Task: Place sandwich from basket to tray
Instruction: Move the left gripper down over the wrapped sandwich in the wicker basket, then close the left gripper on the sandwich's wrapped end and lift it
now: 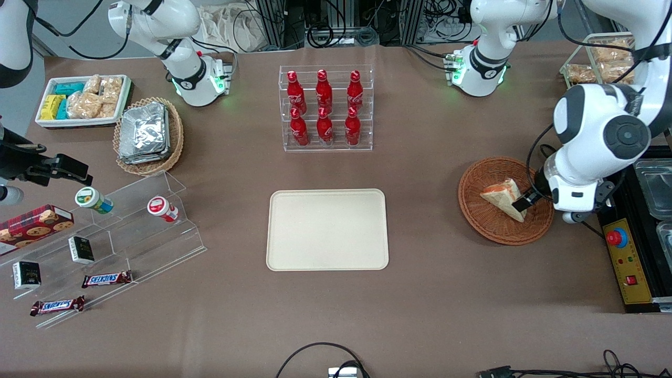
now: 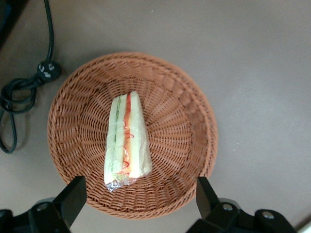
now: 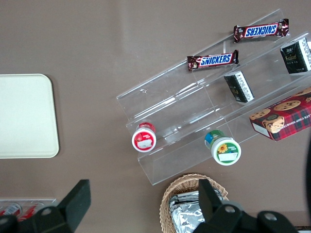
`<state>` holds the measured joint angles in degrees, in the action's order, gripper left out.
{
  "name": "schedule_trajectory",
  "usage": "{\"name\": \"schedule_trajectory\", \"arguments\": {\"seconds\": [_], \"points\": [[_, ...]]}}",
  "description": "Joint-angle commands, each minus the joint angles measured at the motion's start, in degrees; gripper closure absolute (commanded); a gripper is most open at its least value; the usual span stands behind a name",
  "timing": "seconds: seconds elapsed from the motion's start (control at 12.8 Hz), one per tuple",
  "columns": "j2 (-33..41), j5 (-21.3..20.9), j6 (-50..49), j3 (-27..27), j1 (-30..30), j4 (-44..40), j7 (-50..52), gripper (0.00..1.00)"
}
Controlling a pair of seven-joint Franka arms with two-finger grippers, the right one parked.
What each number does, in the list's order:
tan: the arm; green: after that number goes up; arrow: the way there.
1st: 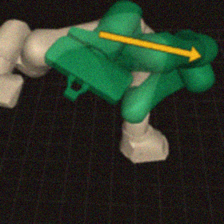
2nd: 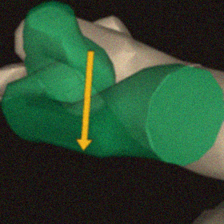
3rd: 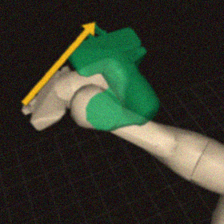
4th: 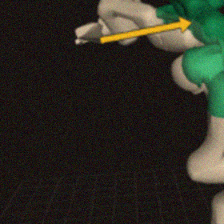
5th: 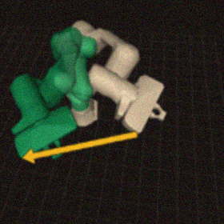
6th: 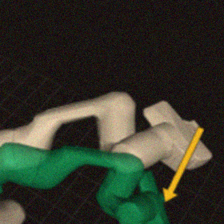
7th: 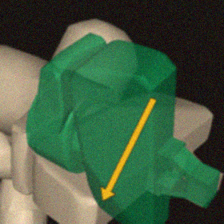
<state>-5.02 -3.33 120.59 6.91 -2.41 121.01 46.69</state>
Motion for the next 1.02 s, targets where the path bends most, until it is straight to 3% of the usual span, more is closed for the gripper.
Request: {"name": "schedule_trajectory", "arguments": {"seconds": [0.0,0.94], "points": [[2.21,-0.80,4.12,-0.84,-0.31,5.81,2.26,0.00],[-5.43,-0.45,16.42,-1.20,-0.40,11.35,5.25,0.00]]}}
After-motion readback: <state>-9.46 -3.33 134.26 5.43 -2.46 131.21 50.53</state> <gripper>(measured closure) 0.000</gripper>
